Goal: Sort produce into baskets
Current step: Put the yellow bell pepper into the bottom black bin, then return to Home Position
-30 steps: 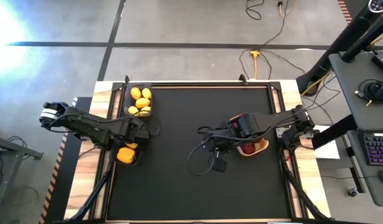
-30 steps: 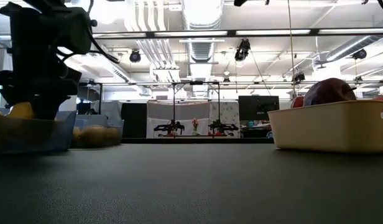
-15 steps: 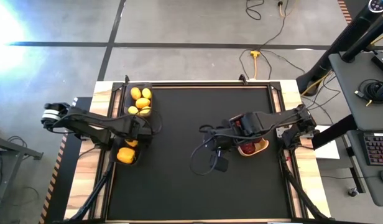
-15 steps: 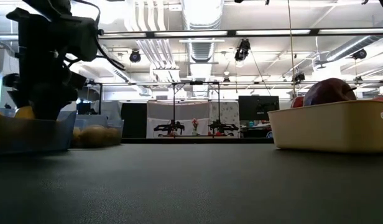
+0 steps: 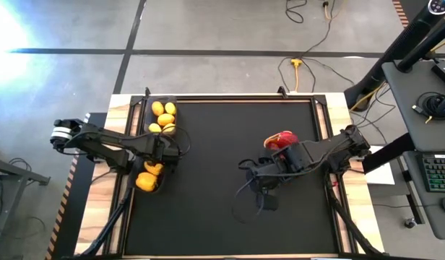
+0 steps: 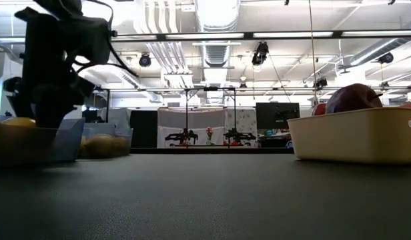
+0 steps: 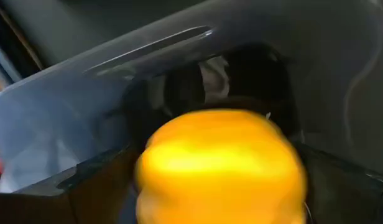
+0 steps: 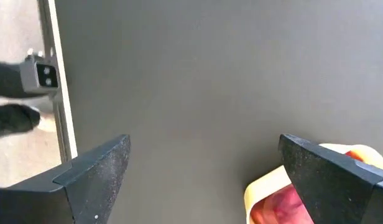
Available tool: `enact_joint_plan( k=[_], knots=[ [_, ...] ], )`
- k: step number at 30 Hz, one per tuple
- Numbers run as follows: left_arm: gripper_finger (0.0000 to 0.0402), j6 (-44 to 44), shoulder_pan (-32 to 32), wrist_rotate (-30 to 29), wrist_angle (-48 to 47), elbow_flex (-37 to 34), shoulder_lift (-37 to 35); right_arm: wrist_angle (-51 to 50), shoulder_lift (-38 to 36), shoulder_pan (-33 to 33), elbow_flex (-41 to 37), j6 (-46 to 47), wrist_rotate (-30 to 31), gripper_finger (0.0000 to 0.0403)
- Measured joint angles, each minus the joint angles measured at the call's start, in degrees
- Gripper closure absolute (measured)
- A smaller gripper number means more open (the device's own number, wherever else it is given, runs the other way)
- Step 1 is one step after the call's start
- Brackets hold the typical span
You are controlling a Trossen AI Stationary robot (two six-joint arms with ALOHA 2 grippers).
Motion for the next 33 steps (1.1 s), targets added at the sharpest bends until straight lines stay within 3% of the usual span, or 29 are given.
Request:
enact_joint_plan(
  k=[7,12,17,20,25,29,33],
  knots=[
    [0.0005,-0.09,0.07,0.53,-8.80,7.22,-0.03,0.13,-0.26,0.42,-0.04,-7.03,2.20,0.0003],
    [0.0006,1.40,-0.08,-1.04,-19.36,16.59,-0.17,0.54,-2.50,0.55,-1.59,-12.31,11.23,0.0003],
    [0.0008,9.16,-0.43,-5.17,-16.16,24.92,-1.80,7.11,-9.00,-1.78,-11.27,-11.42,12.43,0.0020],
    [0.0017,19.63,-1.99,-8.89,-1.30,27.00,-5.41,13.92,-14.55,-2.88,-22.05,-9.05,12.60,0.0054],
    [0.0037,42.94,-6.43,-10.99,37.40,23.21,-11.76,32.59,-23.31,-3.19,-42.77,-4.46,11.60,0.0132],
    [0.0043,59.67,-7.31,-11.04,56.86,22.00,-13.24,48.97,-26.44,-3.62,-53.62,5.92,16.88,0.0184],
    [0.0043,55.31,-7.84,-10.92,71.27,22.81,-13.42,61.13,-26.77,-5.06,-57.68,11.38,17.97,0.0210]
  ],
)
